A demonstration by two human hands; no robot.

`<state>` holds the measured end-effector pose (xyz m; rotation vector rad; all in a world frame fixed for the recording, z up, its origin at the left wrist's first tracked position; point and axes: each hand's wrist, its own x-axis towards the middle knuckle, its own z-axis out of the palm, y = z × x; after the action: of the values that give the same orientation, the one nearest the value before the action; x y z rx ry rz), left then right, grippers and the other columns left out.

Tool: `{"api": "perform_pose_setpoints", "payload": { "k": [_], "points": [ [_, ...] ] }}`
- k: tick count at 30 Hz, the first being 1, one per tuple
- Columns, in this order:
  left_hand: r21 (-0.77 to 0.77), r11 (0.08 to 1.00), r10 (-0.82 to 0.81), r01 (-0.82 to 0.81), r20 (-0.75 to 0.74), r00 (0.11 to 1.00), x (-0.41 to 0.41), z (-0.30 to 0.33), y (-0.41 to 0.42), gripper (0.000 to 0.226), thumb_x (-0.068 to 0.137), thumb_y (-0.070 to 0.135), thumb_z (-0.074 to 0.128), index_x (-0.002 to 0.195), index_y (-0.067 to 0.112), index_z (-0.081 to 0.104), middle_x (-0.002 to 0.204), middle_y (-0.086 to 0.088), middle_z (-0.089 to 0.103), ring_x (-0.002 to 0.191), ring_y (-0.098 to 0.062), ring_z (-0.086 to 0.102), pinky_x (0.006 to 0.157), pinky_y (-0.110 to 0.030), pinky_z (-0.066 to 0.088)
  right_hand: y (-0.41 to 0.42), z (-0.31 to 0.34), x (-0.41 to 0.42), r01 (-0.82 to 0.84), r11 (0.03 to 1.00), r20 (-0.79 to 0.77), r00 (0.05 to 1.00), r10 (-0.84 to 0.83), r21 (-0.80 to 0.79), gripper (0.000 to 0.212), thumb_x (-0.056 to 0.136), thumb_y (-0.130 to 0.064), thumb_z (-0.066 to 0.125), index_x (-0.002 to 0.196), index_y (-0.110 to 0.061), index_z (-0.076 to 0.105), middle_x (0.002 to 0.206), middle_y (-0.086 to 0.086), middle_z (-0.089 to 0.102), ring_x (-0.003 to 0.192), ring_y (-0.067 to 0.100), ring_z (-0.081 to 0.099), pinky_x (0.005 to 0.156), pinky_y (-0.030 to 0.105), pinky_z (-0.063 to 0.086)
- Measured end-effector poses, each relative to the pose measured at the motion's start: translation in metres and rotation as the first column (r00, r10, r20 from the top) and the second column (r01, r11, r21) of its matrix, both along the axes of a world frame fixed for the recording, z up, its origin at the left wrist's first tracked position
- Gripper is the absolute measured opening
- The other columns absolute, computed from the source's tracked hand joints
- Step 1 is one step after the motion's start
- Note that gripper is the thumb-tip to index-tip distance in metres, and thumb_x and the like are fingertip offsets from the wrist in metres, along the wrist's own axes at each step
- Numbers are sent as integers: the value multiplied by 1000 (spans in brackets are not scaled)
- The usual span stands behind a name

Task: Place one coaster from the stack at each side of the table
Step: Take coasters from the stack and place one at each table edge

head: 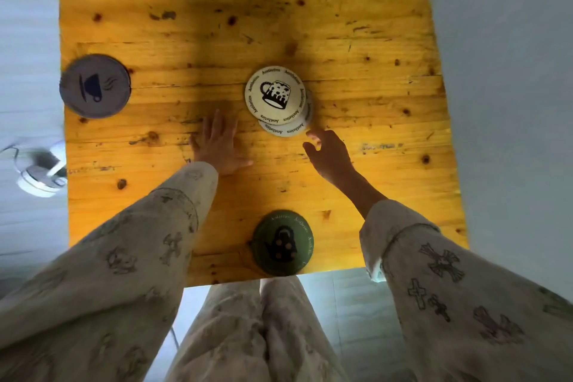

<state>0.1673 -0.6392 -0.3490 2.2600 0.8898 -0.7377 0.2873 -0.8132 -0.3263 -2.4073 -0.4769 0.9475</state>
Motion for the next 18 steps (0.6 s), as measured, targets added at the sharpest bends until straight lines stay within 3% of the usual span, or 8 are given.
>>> {"api": "perform_pose_setpoints", "payload": {
  "k": [3, 7, 10, 14, 18],
  "points": [
    [39, 996, -81, 83, -37, 996, 10, -11, 9, 117, 67, 45, 71, 138, 33, -22, 149, -3, -33, 137, -29, -29, 108, -68, -5, 25, -8, 17, -110, 992, 111, 987, 116, -61, 44, 93, -21, 52, 134, -9, 43, 140, 16, 41, 130, 30, 36, 107, 38, 32],
    [120, 988, -94, 93, 1, 996, 6, -24, 5, 121, 65, 46, 71, 135, 34, -26, 150, -5, -31, 137, -30, -26, 107, -69, -1, 65, -19, 40, -241, 960, 241, 932, 270, -142, 72, 84, -32, 63, 142, -13, 25, 153, 13, 21, 139, 32, 18, 110, 45, 28],
    [139, 987, -82, 78, 19, 996, 7, -25, 4, 122, 65, 45, 72, 135, 34, -27, 151, -5, -30, 138, -30, -25, 108, -69, 0, 87, -27, 48, -361, 907, 299, 860, 414, -216, 89, 77, -44, 68, 145, -14, 18, 157, 12, 10, 144, 31, 5, 119, 43, 17],
    [148, 986, -75, 71, 22, 997, 6, -22, 3, 121, 65, 43, 71, 134, 34, -28, 151, -5, -30, 138, -30, -25, 109, -67, 0, 91, -37, 45, -489, 818, 289, 771, 568, -305, 93, 74, -52, 67, 145, -18, 19, 158, 9, 5, 146, 28, 1, 121, 43, 10],
    [146, 987, -71, 67, 21, 997, 7, -22, 3, 122, 65, 43, 71, 133, 34, -30, 150, -5, -30, 138, -30, -25, 108, -67, -1, 86, -39, 45, -537, 766, 335, 692, 639, -353, 81, 80, -48, 62, 144, -21, 23, 158, 13, 10, 145, 33, 5, 119, 47, 16]
  ]
}}
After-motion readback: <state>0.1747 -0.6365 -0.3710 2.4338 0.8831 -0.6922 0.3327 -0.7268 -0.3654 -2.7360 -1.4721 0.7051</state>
